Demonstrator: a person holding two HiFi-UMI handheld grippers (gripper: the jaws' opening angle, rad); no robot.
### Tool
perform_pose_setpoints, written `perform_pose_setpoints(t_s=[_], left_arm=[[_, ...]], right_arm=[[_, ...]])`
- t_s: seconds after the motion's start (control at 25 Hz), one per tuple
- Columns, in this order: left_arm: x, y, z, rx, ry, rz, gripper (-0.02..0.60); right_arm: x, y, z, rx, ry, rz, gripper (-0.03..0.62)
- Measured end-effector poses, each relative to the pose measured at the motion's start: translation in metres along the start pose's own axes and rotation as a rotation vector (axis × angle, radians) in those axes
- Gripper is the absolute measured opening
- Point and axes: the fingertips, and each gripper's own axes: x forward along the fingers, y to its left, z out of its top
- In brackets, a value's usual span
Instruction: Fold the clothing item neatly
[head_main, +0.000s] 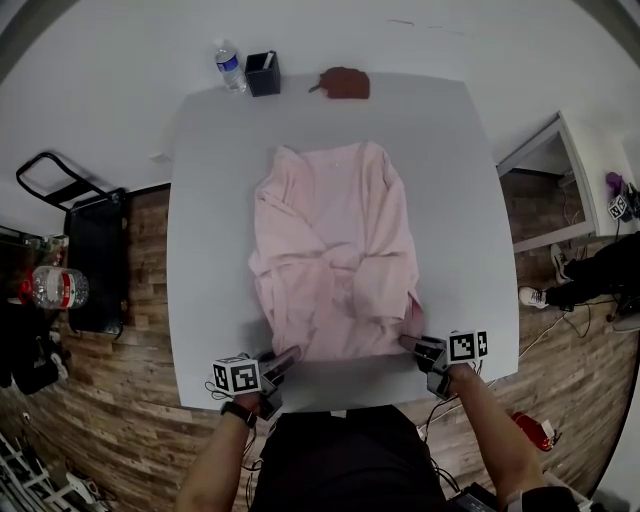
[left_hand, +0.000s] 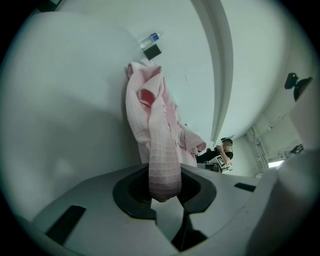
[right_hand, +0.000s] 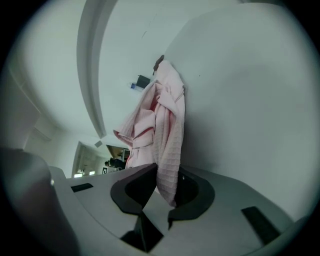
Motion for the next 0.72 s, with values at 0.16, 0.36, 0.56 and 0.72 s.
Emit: perform_pose_setpoints(t_s=[0.16, 0.36, 0.56, 0.72], left_arm=[[-0.011, -0.010, 0.000, 0.014, 0.032, 0.006, 0.077], [-0.032, -0.024, -0.027, 0.060, 0.097, 0.049, 0.077], [-0.055, -0.059, -0.044, -0.008, 0.106, -0.026, 0.077], [-0.074, -0.093, -0.034, -0.125, 0.078, -0.124, 0.077]], right_arm=[[-0.006, 0.013, -0.007, 0.012, 0.019, 0.024, 0.083], [-0.017, 0.028, -0.046, 0.031, 0.083, 0.040, 0.083], [-0.036, 0.053, -0.071, 0.055, 0.103, 0.079, 0.081], [-0.058, 0.082, -0.063, 0.078, 0.071, 0.116, 0.081]])
